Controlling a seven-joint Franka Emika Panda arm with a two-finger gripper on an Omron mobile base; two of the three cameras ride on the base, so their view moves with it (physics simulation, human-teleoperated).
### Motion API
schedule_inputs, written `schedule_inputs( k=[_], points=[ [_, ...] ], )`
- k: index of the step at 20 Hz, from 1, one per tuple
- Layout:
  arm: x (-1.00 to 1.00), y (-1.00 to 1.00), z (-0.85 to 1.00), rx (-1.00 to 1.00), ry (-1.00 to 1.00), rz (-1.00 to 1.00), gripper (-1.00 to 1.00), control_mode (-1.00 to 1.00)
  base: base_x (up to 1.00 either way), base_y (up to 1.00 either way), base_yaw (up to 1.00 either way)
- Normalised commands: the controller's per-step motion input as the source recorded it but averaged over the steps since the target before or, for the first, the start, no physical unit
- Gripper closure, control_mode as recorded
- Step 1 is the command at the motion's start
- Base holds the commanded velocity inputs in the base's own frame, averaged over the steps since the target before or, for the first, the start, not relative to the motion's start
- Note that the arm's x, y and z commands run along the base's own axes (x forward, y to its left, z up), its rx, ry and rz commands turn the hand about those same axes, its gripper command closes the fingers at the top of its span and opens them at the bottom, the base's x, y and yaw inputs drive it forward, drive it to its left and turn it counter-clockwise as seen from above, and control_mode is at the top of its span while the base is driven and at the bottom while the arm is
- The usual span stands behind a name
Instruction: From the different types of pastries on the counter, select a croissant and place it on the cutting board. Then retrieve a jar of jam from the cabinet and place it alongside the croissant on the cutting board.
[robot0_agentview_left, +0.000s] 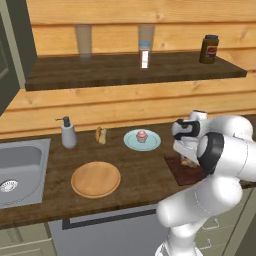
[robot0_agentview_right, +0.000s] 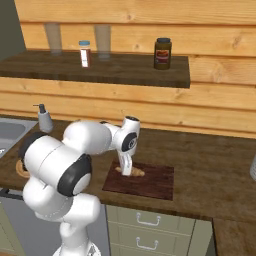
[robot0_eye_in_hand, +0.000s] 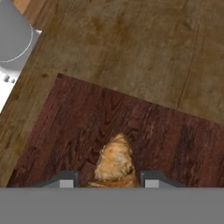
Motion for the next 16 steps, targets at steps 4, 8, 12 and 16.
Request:
schedule_inputs(
  k=[4, 8, 12, 16],
  points=[
    [0.17, 0.00, -0.23, 0.00, 0.01, 0.00, 1.00, -1.00, 0.00, 0.00, 0.00],
    [0.12, 0.00, -0.27, 0.00, 0.01, 0.00, 1.00, -1.00, 0.00, 0.00, 0.00],
    [0.16, 0.00, -0.14, 0.00, 0.00, 0.00, -1.00, -1.00, 0.00, 0.00, 0.00],
    [0.09, 0.00, -0.01, 0.00, 0.00, 0.00, -1.00, -1.00, 0.00, 0.00, 0.00]
  ],
)
